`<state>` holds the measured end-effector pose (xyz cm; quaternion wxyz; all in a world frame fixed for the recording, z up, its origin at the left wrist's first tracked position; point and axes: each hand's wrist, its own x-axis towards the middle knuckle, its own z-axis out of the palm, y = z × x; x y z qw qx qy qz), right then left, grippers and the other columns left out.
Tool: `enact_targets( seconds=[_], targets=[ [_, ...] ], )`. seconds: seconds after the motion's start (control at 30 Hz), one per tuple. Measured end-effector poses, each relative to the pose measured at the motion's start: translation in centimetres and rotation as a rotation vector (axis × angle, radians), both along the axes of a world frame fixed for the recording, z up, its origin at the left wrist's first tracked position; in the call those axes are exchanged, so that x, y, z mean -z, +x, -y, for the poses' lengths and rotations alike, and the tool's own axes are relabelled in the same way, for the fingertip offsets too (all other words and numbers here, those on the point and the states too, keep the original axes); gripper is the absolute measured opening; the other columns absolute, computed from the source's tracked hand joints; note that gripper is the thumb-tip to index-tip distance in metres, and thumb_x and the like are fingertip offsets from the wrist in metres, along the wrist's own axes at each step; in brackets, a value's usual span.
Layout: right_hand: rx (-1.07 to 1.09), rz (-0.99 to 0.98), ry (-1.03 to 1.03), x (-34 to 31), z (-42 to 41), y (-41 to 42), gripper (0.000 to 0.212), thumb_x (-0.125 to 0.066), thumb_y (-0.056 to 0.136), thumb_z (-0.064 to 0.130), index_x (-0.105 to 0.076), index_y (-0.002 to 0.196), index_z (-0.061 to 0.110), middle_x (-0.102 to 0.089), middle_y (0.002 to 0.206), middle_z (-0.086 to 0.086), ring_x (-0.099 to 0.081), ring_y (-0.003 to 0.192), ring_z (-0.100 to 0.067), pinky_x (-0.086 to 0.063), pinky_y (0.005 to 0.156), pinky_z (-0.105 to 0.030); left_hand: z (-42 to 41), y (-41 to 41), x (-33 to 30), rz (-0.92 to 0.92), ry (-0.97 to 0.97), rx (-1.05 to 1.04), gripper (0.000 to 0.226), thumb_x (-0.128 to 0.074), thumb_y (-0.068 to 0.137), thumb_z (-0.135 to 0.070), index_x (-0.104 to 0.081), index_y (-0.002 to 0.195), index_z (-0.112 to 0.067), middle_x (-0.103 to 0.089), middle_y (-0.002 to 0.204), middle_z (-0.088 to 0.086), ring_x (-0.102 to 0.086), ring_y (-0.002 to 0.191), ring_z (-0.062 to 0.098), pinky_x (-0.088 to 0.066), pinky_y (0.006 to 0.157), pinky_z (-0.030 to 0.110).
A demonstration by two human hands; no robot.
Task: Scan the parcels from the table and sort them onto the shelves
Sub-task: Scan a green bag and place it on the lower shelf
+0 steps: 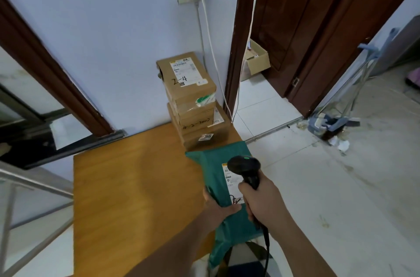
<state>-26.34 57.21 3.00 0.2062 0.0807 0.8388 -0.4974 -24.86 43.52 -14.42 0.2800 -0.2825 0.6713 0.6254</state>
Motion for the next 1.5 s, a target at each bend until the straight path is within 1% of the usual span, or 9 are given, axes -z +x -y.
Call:
enact_targets(
  seconds=[0.23,0.37,0.57,0.7,0.8,1.07,1.17,1.37,1.5],
  targets=[
    [0.074,0.082,0.019,1.9,-1.7,0.1,0.013,-0.060,0.092,0.012,-0.055,0.090,0.001,-0.053,0.063,-0.016,-0.050,0.042,-0.019,-0.050,0.044,-0.029,-1.4,2.1,1.7,0.078,0.069,-0.154,0.161,-0.090,0.029,-0.079,-0.012,0.158,-0.024,-0.052,0.126,-0.008,-0.060,0.120,0.021,-0.054,0.104,0.045],
    [0.042,0.086,0.044,2.3,-1.9,0.2,0.010,-0.060,0.092,0.012,-0.055,0.088,0.005,-0.052,0.062,-0.014,-0.049,0.040,-0.015,-0.049,0.043,-0.026,-1.8,3.0,2.5,0.190,0.095,-0.202,0.147,-0.092,0.037,-0.079,-0.019,0.155,-0.029,-0.057,0.131,-0.001,-0.066,0.114,0.023,-0.058,0.099,0.045],
    [0.030,0.091,0.026,2.2,-1.9,0.2,0.007,-0.060,0.092,0.011,-0.055,0.091,0.006,-0.052,0.060,-0.011,-0.050,0.040,-0.015,-0.048,0.043,-0.026,-2.4,2.8,3.4,0.240,0.056,-0.361,0.117,-0.091,0.027,-0.082,-0.049,0.120,-0.023,-0.064,0.119,0.005,-0.070,0.104,0.025,-0.063,0.086,0.045],
    [0.018,0.108,-0.006,1.9,-1.6,0.0,0.006,-0.060,0.091,0.012,-0.055,0.094,0.009,-0.053,0.058,-0.009,-0.050,0.041,-0.017,-0.048,0.044,-0.027,-2.7,1.9,0.0,0.161,-0.028,-0.418,0.060,-0.076,0.077,-0.070,-0.065,0.095,-0.014,-0.072,0.105,0.014,-0.069,0.087,0.023,-0.058,0.072,0.034],
    [0.005,0.095,-0.017,1.7,-1.4,-0.1,0.007,-0.059,0.092,0.013,-0.055,0.097,0.013,-0.054,0.060,-0.010,-0.051,0.043,-0.018,-0.049,0.045,-0.028,-1.5,0.1,-1.1,0.128,-0.075,-0.436,0.049,-0.071,0.091,-0.055,-0.059,0.106,-0.009,-0.068,0.102,0.008,-0.066,0.088,0.022,-0.048,0.061,0.031],
    [-0.004,0.088,-0.021,2.2,-1.6,-0.2,0.008,-0.060,0.092,0.013,-0.055,0.098,0.016,-0.052,0.059,-0.010,-0.050,0.042,-0.019,-0.051,0.047,-0.030,1.9,-6.3,-2.0,0.003,-0.052,-0.328,0.037,-0.058,0.102,-0.049,-0.060,0.121,-0.018,-0.071,0.117,0.005,-0.070,0.104,0.026,-0.059,0.096,0.049],
    [0.010,0.078,-0.035,2.3,-1.5,0.0,0.010,-0.060,0.092,0.012,-0.054,0.099,0.018,-0.052,0.059,-0.010,-0.050,0.041,-0.019,-0.051,0.046,-0.030,2.2,-6.5,-2.3,0.003,-0.019,-0.319,0.035,-0.049,0.107,-0.044,-0.063,0.128,-0.021,-0.073,0.117,0.004,-0.072,0.104,0.026,-0.060,0.094,0.051],
    [0.025,0.040,-0.066,2.0,-0.5,0.1,0.009,-0.062,0.094,0.014,-0.054,0.097,0.017,-0.051,0.058,-0.009,-0.049,0.041,-0.017,-0.049,0.044,-0.028,3.9,-5.7,-5.2,-0.193,-0.051,-0.367,0.025,-0.049,0.109,-0.032,-0.066,0.104,-0.015,-0.076,0.102,0.005,-0.074,0.091,0.020,-0.061,0.076,0.036],
    [0.021,0.009,-0.055,1.6,0.6,0.8,0.010,-0.063,0.095,0.017,-0.055,0.092,0.013,-0.053,0.061,-0.010,-0.051,0.040,-0.014,-0.050,0.044,-0.027,5.4,-5.9,-4.3,-0.296,-0.167,-0.337,0.040,-0.049,0.091,-0.067,-0.067,0.101,-0.033,-0.068,0.121,0.006,-0.070,0.104,0.022,-0.059,0.094,0.047]
  ],
)
